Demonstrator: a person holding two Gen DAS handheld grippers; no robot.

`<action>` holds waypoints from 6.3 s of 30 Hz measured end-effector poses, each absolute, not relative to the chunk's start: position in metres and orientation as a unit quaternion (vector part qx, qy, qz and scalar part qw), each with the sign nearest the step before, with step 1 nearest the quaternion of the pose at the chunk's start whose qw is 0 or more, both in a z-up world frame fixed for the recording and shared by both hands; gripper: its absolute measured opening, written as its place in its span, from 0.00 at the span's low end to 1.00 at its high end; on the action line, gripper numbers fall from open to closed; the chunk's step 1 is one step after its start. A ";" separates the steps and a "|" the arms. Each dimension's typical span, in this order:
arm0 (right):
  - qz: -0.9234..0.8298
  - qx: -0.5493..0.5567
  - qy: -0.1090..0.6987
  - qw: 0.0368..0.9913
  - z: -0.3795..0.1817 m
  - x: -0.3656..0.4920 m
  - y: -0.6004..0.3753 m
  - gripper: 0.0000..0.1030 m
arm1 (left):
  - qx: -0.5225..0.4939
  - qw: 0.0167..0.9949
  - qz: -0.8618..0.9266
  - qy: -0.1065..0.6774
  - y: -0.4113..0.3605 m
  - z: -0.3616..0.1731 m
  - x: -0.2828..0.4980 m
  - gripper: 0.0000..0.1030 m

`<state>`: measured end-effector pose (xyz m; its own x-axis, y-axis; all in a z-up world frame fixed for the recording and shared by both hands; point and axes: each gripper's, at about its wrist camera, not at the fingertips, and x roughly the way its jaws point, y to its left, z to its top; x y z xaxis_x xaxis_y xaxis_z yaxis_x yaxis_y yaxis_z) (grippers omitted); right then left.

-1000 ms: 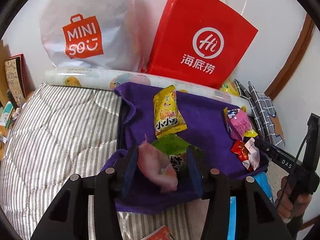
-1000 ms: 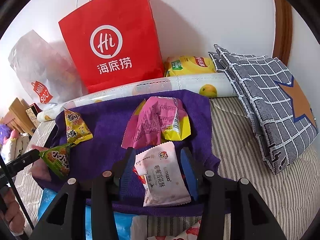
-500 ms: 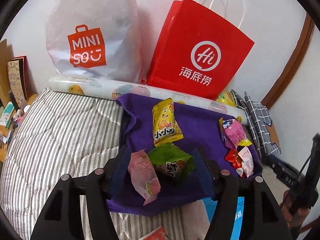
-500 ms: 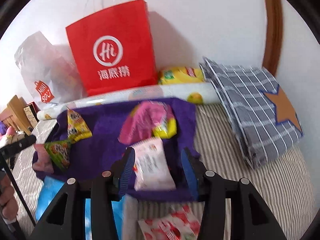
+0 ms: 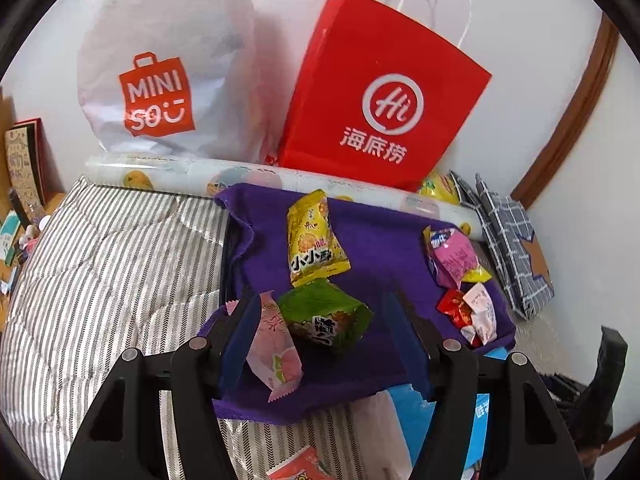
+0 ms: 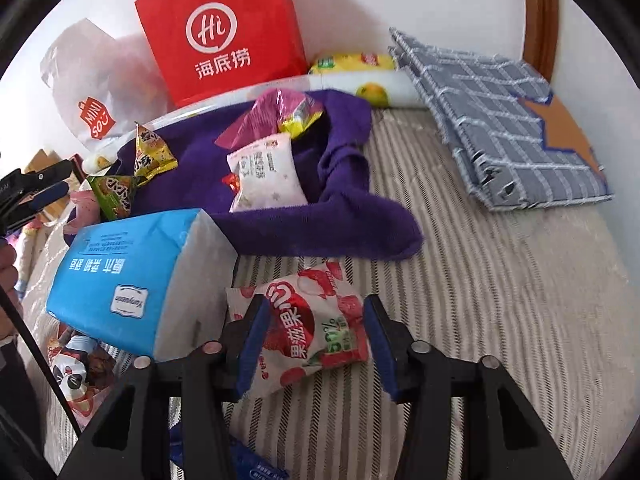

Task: Organize snacks
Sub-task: 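Grasp the red strawberry snack bag on the bed with the right tool, then lift the red strawberry bag with the right tool while the left grasps the pink Lotso stick candy, then carry the red strawberry bag and Lotso stick candy toward the purple towel, then lower the red strawberry bag with the right tool while the left lowers the Lotso candy onto the towel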

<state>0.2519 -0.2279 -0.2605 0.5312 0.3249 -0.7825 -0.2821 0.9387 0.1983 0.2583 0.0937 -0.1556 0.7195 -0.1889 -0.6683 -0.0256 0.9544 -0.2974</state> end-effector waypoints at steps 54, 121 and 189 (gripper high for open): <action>0.144 0.080 0.415 0.895 -0.264 0.209 -0.266 0.20 | -0.221 0.855 -0.078 0.463 0.089 -0.205 0.158 0.61; 0.135 0.081 0.427 0.891 -0.270 0.210 -0.262 0.23 | -0.012 0.898 0.020 0.438 0.053 -0.221 0.162 0.26; 0.232 0.028 0.296 0.926 -0.141 0.250 -0.158 0.18 | -0.096 0.933 -0.070 0.339 0.037 -0.104 0.235 0.23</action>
